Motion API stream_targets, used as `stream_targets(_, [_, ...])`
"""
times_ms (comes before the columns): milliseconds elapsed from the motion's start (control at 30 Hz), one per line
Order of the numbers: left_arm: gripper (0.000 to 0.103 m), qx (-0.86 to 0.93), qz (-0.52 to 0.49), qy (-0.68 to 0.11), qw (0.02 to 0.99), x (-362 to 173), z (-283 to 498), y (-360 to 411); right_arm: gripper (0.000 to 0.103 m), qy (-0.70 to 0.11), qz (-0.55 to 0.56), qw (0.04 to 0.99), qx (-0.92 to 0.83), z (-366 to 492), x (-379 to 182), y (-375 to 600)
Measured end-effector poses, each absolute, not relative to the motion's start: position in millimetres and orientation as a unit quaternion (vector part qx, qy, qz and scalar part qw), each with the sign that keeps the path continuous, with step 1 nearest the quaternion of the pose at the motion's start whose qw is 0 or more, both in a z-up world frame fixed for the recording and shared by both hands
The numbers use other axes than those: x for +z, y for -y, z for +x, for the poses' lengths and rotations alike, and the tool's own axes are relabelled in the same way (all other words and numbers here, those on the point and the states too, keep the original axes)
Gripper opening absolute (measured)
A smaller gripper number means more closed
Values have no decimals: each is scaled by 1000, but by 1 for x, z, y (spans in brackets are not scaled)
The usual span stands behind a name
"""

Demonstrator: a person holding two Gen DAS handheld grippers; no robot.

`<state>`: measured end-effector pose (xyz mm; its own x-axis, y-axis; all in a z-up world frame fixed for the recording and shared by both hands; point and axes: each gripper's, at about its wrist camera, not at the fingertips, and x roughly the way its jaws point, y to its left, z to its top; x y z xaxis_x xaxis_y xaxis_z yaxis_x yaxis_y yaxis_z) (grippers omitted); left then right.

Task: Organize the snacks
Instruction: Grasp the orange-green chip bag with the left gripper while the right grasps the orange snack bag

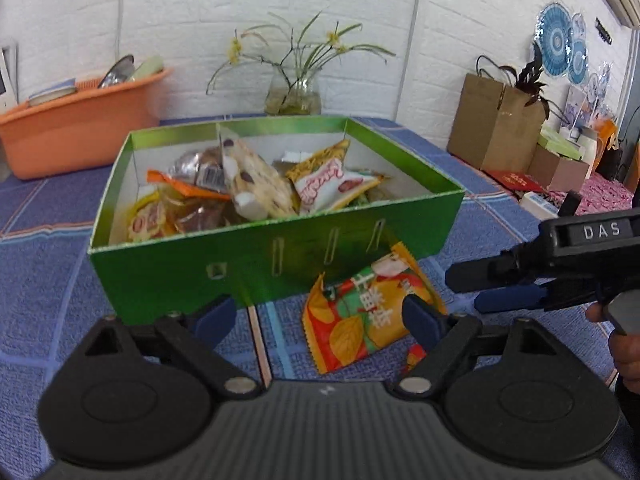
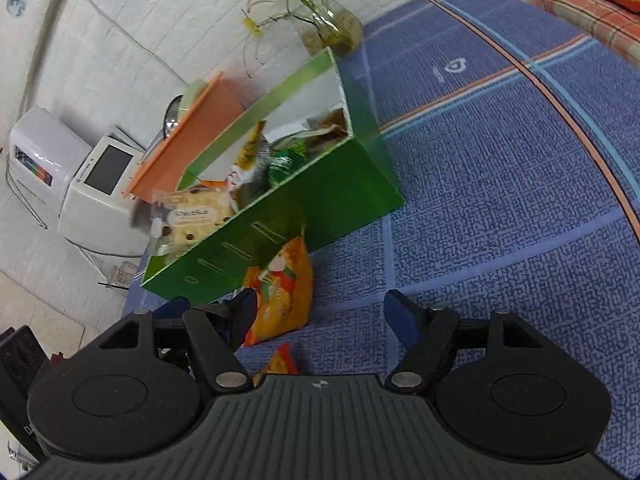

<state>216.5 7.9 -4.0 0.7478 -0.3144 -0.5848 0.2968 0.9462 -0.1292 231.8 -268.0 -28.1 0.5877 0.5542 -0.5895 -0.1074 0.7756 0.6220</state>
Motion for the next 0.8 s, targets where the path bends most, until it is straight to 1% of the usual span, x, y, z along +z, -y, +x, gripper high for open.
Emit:
stream_targets(133, [86, -181, -44, -326, 927, -14, 226, -11, 103, -400, 276, 850, 205, 245, -33, 264])
stream_targets(167, [88, -186, -53, -328, 925, -16, 228, -11, 103, -395, 274, 849, 218, 247, -35, 261])
stream_targets(233, [89, -195, -64, -341, 917, -22, 235, -10, 103, -381, 279, 841, 264, 250, -43, 261])
stream_targets(333, [89, -197, -41, -326, 924, -24, 232, -5, 103, -351, 259, 842, 316, 248, -51, 261])
stream_targets(433, [90, -193, -16, -309, 931, -28, 227, 2, 103, -357, 263, 841, 310, 249, -46, 259])
stream_targets(567, [90, -191, -15, -310, 931, -28, 229, 4, 103, -355, 256, 845, 307, 250, -45, 256])
stream_targets(733, [90, -175, 49, -317, 931, -29, 227, 25, 103, -354, 257, 846, 305, 251, -46, 255])
stream_targets(800, [90, -176, 46, -317, 931, -29, 227, 25, 102, -353, 249, 852, 296, 248, -46, 254])
